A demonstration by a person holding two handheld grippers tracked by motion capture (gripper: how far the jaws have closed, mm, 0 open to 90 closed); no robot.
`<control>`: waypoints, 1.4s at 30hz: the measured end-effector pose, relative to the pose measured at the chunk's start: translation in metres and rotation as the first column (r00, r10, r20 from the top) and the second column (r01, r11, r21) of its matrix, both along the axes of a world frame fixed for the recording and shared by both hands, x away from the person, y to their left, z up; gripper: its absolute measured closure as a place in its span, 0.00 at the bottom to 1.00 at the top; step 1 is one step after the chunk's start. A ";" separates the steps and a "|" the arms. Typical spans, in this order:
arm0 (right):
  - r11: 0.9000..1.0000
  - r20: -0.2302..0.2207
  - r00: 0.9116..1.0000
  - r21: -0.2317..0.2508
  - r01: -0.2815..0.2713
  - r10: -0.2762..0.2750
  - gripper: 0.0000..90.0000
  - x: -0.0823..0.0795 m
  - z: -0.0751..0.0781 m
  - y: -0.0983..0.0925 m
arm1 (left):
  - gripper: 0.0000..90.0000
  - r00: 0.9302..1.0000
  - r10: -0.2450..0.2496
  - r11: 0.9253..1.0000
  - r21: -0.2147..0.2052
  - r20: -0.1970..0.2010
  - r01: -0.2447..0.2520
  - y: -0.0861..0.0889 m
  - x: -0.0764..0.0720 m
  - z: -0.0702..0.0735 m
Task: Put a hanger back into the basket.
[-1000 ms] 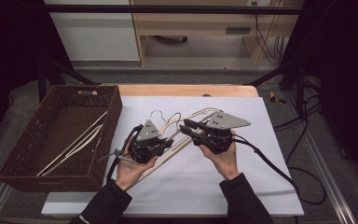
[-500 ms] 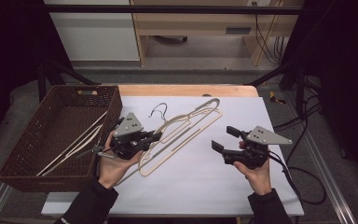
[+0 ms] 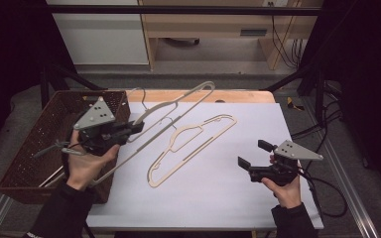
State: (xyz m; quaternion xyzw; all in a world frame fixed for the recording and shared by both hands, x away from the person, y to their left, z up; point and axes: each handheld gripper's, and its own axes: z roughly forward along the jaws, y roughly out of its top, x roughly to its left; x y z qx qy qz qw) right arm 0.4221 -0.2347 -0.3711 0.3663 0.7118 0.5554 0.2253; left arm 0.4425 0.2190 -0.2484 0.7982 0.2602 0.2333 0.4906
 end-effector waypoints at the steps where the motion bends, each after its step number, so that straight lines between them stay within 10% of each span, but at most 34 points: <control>1: 1.000 -0.004 1.000 -0.005 0.002 -0.002 0.08 0.000 0.000 -0.001 | 0.96 1.000 0.009 1.000 0.003 0.007 -0.009 0.005 0.001 0.003; 13: 1.000 -0.006 1.000 -0.018 0.016 -0.016 0.07 0.001 -0.001 -0.001 | 0.96 0.994 0.106 0.993 0.054 0.036 -0.107 0.069 0.015 0.013; 30: 0.999 -0.015 1.000 -0.029 0.014 -0.014 0.07 0.003 -0.004 0.002 | 0.96 0.980 0.197 0.969 0.147 0.028 -0.199 0.142 0.030 -0.017; 42: 0.999 -0.021 1.000 -0.030 0.014 -0.015 0.07 0.004 -0.005 0.002 | 0.96 0.960 0.280 0.936 0.215 0.020 -0.278 0.176 0.042 -0.044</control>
